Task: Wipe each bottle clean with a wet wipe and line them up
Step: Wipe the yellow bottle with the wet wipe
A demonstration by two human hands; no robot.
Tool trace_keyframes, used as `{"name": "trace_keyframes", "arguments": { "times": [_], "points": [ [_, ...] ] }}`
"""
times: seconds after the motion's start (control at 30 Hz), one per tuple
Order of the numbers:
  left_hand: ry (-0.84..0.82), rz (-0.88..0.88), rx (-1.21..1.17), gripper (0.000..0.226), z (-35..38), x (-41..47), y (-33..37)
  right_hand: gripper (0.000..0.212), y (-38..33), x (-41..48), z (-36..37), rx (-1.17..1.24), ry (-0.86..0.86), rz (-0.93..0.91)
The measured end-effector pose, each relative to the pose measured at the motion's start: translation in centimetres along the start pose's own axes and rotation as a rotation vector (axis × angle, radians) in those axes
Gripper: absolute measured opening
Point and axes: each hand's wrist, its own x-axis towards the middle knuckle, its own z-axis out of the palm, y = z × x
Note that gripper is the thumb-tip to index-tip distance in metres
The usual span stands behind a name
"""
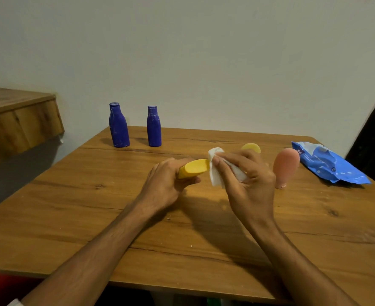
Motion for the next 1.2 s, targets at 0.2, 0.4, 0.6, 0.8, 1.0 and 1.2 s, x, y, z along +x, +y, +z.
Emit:
{"name": "trace_keyframes", "arguments": {
  "times": [0.2, 0.4, 0.6, 0.8, 1.0, 1.2],
  "points": [
    [-0.011, 0.014, 0.025, 0.028, 0.1, -0.1, -0.4, 0.025, -0.3, -0.4, 0.5, -0.076, -0.14, -0.126],
    [-0.045, -0.038, -0.043, 0.034, 0.2, 0.1, -0.5, 0.028, -0.3, -0.3, 0.3, -0.08, -0.097, -0.092],
    [-0.144, -0.109, -0.188, 0.033, 0.1, 0.4, -0.5, 0.024, 0.1, -0.1, 0.2, -0.072, -0.061, -0.199],
    [-0.143, -0.089, -0.113, 0.029, 0.7, 0.5, -1.5, 0.025, -0.2, -0.4, 0.7, -0.127, -0.056, -0.418],
    [-0.12, -0.059, 0.036, 0.036, 0.8, 0.5, -1.9, 0.031, -0.2, -0.8, 1.1, -0.201, -0.033, -0.536],
    [-0.104, -0.028, -0.124, 0.035, 0.5, 0.3, -1.0, 0.019, -0.1, -0.4, 0.7, -0.264, 0.017, -0.52]
  ]
}}
